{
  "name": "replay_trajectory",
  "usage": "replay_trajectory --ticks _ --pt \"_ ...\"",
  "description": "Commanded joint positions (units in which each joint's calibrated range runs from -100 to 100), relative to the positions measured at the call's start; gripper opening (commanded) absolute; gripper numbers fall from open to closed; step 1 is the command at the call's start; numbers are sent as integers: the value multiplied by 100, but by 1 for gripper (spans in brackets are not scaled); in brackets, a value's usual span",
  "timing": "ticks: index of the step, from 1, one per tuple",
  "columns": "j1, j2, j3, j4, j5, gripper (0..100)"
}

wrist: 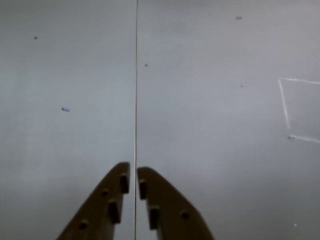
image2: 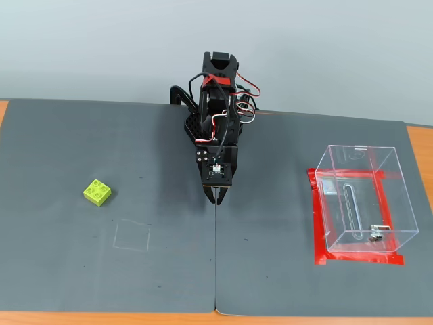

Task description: Pick the green lego block and place it into the transparent box

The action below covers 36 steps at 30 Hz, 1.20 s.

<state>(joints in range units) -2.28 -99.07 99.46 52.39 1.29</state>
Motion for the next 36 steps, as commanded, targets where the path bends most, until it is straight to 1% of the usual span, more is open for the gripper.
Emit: replay_trajectory --ticks 1,6,10,14,23,27,31,36 --pt "23 -34 9 -4 -12 2" --pt "46 -34 9 -4 -12 2" --pt "-126 17 -82 65 -7 2" --pt "-230 475 -308 39 -12 2" --pt "-186 2679 -2434 65 29 2" --pt "-178 3179 -3184 74 35 2" --pt "113 3281 -3492 83 35 2" --pt "859 3281 -3628 91 35 2"
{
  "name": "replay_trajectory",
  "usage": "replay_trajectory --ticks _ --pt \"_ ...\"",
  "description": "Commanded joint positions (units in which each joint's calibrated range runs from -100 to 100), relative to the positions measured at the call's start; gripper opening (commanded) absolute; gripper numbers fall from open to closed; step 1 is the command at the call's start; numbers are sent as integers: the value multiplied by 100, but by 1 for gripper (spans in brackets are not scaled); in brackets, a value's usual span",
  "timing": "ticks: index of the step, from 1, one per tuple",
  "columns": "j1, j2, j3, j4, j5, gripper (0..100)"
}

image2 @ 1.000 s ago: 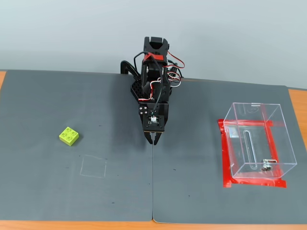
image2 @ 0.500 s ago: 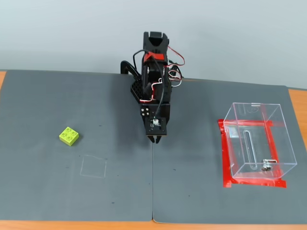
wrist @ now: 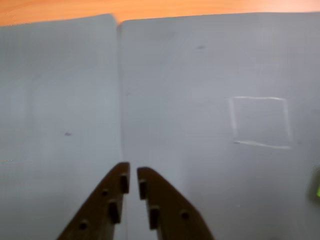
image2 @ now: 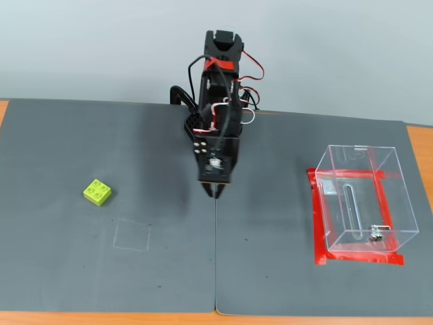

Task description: Pick the green lego block and place it into the transparent box

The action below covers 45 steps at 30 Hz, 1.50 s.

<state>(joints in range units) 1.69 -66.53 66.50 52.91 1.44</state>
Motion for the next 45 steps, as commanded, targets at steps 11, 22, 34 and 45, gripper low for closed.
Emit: replay_trajectory --ticks 11,22,34,45 --pt "3139 69 -612 1506 114 2" --pt "4527 603 -1164 1437 927 2" --pt "4631 2511 -1861 256 1244 25" --pt "4691 3995 -2340 -1080 1661 27"
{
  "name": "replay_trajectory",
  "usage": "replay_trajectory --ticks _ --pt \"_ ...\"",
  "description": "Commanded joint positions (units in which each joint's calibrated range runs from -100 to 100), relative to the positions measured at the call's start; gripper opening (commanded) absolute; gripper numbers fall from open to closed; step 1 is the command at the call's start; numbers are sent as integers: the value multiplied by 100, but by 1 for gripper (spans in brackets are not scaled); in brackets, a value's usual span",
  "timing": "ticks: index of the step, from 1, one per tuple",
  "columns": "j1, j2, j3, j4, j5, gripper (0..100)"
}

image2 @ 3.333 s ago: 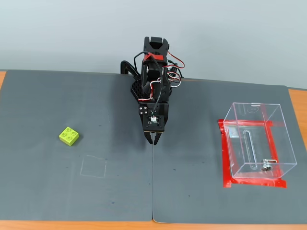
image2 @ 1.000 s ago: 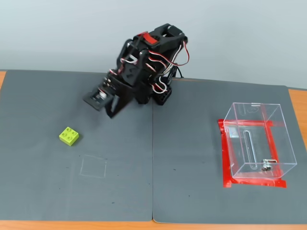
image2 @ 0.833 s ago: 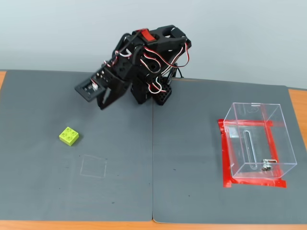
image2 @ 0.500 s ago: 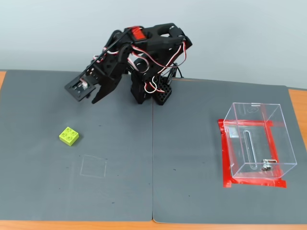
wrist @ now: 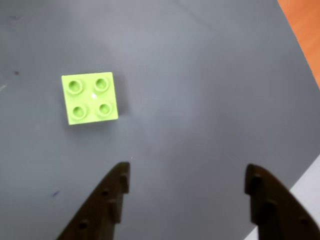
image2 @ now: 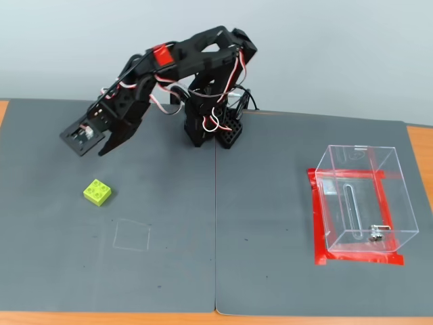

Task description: Pick the green lego block and place it into the transparent box

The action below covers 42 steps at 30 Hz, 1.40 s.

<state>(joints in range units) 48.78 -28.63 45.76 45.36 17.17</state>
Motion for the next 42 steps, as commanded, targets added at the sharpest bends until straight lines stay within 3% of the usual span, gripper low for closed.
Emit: replay_trajectory --ticks 1,28,42 --pt "-26 299 -265 -430 94 27" --pt "-1100 1163 -175 -1454 -141 27" --pt "-720 1502 -175 -1489 167 27"
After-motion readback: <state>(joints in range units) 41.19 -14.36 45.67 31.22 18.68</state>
